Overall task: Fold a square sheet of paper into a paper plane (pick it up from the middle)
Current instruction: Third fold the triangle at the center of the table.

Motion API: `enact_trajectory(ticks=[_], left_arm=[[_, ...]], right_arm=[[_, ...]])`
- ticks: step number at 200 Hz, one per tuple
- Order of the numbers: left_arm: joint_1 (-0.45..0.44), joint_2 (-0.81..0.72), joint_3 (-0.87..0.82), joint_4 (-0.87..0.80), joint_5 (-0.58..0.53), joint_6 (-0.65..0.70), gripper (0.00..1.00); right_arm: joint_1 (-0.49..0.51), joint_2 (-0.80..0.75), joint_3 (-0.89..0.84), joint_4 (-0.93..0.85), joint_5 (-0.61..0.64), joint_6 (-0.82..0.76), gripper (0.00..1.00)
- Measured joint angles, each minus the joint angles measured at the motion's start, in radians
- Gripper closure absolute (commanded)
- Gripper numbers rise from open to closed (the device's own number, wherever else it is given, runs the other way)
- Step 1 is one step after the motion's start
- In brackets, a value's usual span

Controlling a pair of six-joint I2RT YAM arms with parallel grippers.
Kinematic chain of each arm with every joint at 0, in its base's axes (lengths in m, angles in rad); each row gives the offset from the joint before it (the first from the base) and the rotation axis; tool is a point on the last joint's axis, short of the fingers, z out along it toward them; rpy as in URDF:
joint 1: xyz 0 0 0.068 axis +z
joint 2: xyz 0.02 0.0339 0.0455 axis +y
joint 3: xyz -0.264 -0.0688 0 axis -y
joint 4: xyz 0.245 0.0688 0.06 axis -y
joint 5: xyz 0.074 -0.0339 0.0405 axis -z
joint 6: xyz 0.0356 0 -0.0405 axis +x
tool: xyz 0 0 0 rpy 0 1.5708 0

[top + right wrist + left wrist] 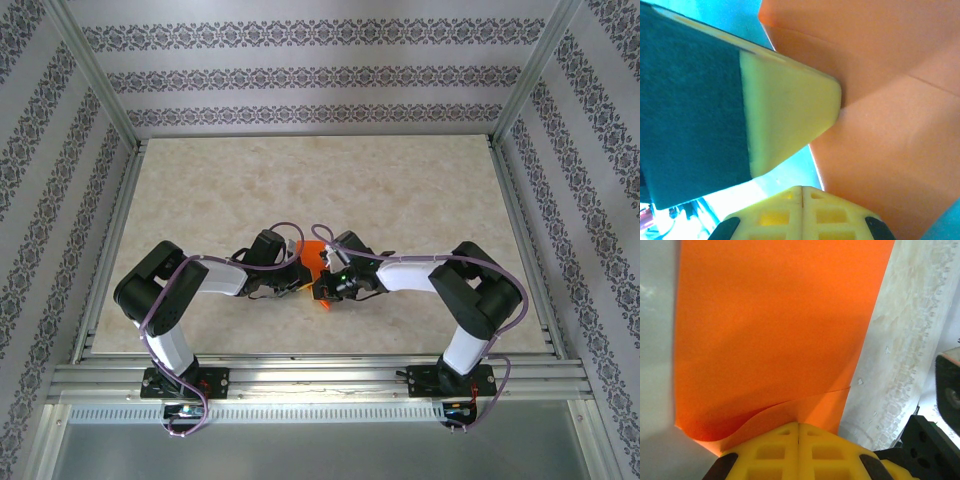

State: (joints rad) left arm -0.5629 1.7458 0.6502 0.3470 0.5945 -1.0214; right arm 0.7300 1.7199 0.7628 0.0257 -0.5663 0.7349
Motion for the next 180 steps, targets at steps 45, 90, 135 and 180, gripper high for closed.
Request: enact_trajectory(ticks=[45,90,135,180], left_arm=[[0.0,0.0,0.0,0.0,0.0,0.0,1.0],[0.0,0.0,0.0,0.0,0.0,0.0,1.0],[-0.001,0.0,-0.001,0.0,0.0,0.0,1.0],[-0.001,0.0,-0.003,0.002,0.0,0.0,1.0]], right_arm=[[0.006,0.0,-0.022,0.008,-0.002,0.004,0.99],[0.014,0.0,-0.044,0.039,-0.008,0.012,0.99],[0.026,-0.021,-0.079,0.072,-0.008,0.026,0.97],[0.039,-0.078,-0.146,0.079,-0.016,0.038,0.96]])
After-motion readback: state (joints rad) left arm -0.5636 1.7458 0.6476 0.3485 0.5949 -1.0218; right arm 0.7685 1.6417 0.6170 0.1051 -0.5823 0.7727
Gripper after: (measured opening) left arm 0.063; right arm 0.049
